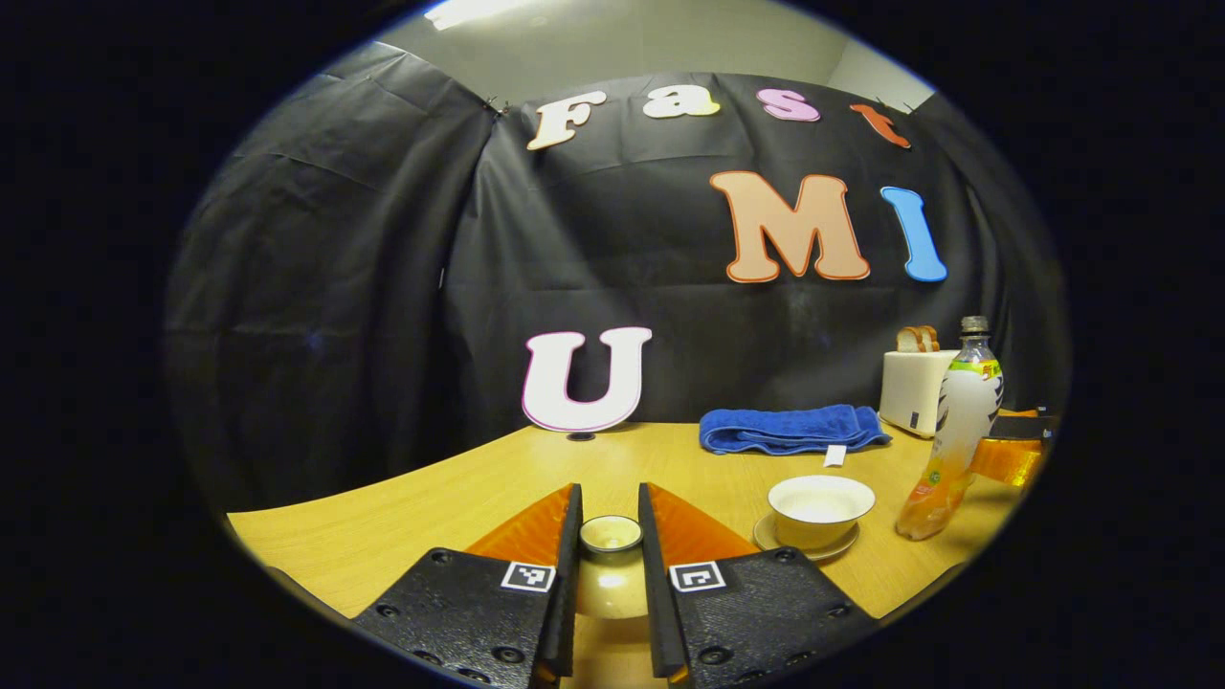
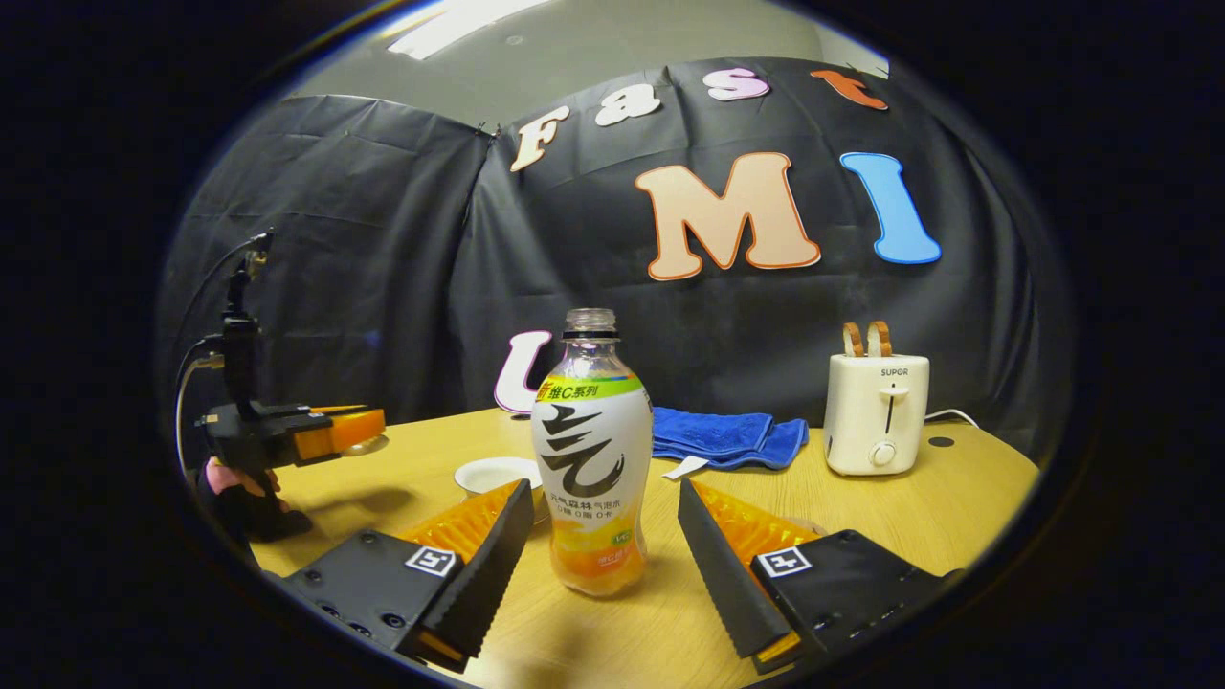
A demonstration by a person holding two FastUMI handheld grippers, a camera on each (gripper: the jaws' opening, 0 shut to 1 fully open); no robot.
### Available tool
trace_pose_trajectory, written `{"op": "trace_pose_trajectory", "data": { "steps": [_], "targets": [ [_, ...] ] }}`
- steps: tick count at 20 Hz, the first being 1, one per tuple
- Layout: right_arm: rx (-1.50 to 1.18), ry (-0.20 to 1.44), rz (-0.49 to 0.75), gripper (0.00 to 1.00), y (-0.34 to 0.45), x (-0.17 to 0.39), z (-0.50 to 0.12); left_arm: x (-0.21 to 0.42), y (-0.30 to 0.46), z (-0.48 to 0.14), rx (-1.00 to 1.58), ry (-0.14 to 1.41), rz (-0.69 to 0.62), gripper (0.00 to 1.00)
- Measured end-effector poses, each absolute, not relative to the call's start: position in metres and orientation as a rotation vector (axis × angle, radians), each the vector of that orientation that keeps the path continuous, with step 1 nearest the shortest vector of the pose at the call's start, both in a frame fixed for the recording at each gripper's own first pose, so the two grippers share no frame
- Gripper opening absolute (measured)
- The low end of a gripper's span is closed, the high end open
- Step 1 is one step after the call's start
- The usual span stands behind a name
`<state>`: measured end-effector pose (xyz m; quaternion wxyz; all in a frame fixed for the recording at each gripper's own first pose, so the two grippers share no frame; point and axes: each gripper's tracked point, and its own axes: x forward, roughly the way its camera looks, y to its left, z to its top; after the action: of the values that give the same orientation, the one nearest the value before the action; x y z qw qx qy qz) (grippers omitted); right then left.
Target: Open the teacup lid with one hand, grasp the water bottle and pour water into the teacup with the other hand; after pouring, place the water bottle on the coaster and then close the teacup lid.
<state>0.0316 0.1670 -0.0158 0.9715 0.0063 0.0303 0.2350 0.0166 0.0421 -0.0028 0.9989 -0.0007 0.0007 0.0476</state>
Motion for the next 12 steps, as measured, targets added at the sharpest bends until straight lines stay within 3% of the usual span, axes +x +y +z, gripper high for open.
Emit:
{"op": "trace_pose_trajectory", "data": {
  "steps": [10, 11, 12],
  "targets": [
    [-0.002, 0.135, 0.395, 0.94, 0.186, 0.065, -0.029, 0.016, 0.045, -0.003, 0.0, 0.006, 0.109, 0.29],
    [-0.002, 0.145, 0.386, 0.97, 0.186, 0.069, -0.03, 0.016, 0.045, -0.002, -0.001, 0.005, 0.108, 0.29],
    [-0.004, 0.155, 0.375, 0.94, 0.186, 0.07, -0.031, 0.015, 0.044, -0.003, -0.001, 0.006, 0.108, 0.29]
  ]
}}
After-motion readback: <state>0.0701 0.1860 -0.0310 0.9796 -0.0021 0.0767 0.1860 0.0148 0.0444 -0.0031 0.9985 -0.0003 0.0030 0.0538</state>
